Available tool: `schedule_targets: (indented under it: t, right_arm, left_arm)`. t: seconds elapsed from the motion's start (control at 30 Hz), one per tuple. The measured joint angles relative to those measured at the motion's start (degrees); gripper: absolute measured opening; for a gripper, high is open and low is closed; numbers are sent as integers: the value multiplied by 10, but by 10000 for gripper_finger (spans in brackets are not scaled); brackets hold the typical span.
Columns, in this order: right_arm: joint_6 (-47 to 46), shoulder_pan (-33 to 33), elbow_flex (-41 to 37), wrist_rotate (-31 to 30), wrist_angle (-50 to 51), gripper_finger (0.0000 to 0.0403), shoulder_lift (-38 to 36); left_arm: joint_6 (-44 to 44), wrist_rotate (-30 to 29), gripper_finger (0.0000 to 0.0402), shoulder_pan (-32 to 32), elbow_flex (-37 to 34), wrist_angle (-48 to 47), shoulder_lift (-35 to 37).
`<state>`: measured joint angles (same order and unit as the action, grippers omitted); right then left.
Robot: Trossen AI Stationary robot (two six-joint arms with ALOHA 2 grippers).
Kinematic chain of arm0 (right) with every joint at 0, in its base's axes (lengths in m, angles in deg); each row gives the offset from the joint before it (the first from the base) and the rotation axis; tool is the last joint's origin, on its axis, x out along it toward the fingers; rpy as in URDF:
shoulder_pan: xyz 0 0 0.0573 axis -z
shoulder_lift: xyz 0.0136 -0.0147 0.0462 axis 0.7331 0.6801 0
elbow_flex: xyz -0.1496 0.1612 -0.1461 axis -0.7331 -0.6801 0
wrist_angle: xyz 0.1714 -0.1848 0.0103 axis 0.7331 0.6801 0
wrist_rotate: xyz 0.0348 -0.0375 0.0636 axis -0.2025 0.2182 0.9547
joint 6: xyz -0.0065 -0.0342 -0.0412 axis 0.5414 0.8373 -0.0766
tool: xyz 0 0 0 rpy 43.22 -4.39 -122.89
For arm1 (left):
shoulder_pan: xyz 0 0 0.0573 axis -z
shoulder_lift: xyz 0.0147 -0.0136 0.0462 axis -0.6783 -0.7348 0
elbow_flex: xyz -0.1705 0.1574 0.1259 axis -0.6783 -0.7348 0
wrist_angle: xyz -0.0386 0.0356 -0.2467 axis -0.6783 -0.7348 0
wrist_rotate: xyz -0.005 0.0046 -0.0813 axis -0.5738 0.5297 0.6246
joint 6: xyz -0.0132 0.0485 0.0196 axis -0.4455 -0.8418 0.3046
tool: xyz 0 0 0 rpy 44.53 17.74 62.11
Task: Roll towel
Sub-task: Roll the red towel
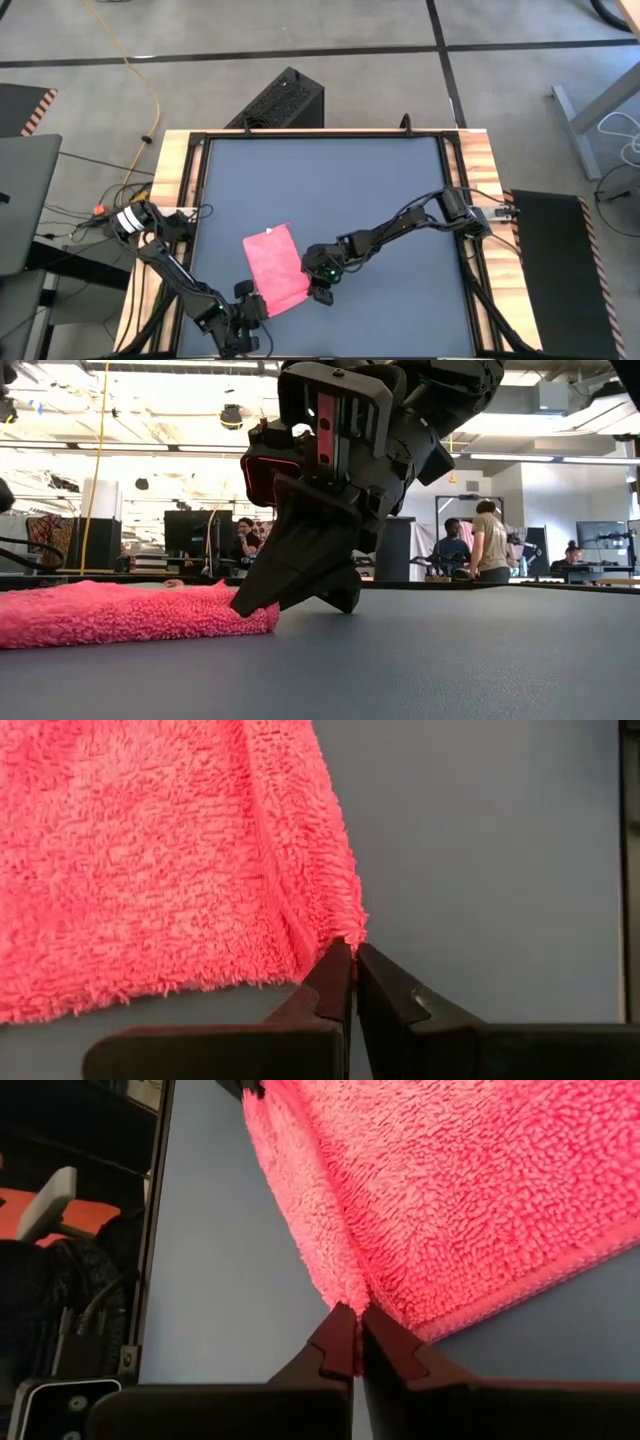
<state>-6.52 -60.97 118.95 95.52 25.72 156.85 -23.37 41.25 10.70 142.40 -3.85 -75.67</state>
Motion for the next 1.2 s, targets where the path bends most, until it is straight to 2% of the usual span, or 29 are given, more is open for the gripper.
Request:
schedule_targets:
  t: [0.17,0.23,0.43,0.53,0.73,1.2]
  right_arm:
    - [-1,0,-1,-2,-1,32,0]
    - [-1,0,-1,-8,-2,33,0]
    - [2,-1,-1,-12,-4,33,1]
    - [9,-1,-2,-12,-4,33,1]
    - [5,-1,-2,-18,-6,44,1]
    - [32,2,-3,-7,3,139,-14]
  left_arm:
    - [8,-22,0,10,-4,1,30]
    - [23,-31,0,14,-30,32,37]
    - [81,-50,0,22,-161,300,40]
    - [85,-66,0,24,-197,373,41]
    - [86,-66,0,23,-203,379,42]
    - [90,-64,0,21,-203,376,42]
